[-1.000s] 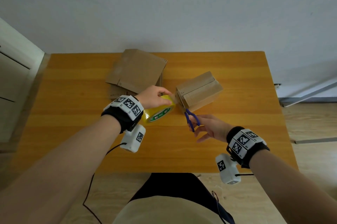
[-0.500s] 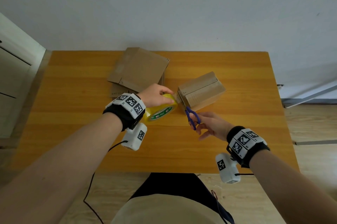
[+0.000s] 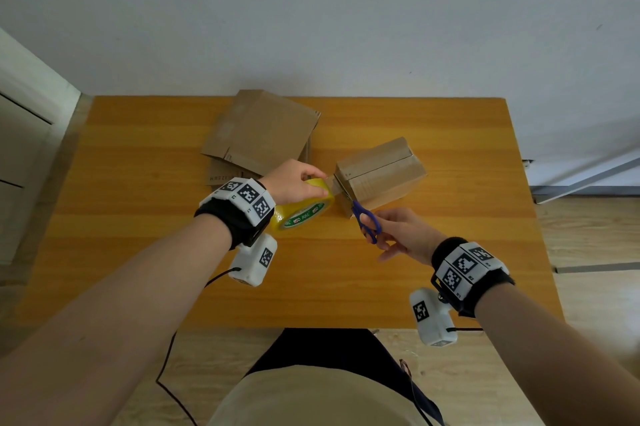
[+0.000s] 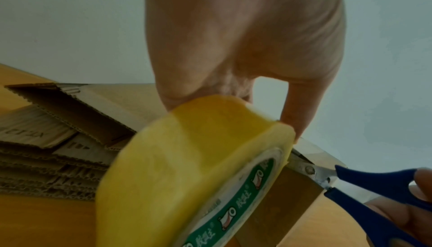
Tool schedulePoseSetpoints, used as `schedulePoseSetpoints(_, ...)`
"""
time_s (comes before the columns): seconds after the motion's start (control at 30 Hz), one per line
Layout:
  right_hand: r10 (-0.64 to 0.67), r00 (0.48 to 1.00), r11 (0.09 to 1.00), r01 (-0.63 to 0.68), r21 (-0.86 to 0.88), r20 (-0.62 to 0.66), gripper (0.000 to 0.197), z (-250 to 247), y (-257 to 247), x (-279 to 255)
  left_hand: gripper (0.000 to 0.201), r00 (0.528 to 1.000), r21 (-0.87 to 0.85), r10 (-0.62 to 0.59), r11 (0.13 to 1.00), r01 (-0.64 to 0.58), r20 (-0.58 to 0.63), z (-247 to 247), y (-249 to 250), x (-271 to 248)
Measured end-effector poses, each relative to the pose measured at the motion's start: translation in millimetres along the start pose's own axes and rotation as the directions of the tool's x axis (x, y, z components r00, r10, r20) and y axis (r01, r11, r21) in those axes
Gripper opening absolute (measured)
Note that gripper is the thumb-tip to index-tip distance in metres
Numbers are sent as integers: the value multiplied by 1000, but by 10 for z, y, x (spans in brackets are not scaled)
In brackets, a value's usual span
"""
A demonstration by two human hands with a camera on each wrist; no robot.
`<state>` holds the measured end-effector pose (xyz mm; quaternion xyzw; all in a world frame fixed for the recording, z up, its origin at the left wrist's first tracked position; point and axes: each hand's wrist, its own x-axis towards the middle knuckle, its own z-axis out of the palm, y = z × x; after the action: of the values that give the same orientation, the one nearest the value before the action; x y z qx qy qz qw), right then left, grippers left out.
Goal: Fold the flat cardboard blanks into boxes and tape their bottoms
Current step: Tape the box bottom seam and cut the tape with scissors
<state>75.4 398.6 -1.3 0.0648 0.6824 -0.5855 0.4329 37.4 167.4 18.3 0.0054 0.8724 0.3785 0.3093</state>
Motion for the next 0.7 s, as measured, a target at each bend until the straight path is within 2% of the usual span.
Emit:
schedulePoseSetpoints(0.3, -13, 999, 998, 10, -64, -49, 25, -24, -20, -36, 47, 1000, 51, 12, 999, -11, -18, 20, 8, 8)
schedulePoseSetpoints(0.47, -23, 999, 995, 18, -102, -45, 21, -42, -40, -58, 44, 998, 195, 15, 981, -2, -62, 60, 38, 30)
schedulePoseSetpoints(0.6, -29, 998, 994, 24, -107, -54, 21, -92, -41, -89, 42, 998, 310, -18, 950, 34, -53, 49, 44, 27)
schedulePoseSetpoints(0.7, -7, 999, 992, 1, -130, -50, 22, -182, -50, -122, 37, 997, 301, -52, 951, 66, -52, 32, -41, 9)
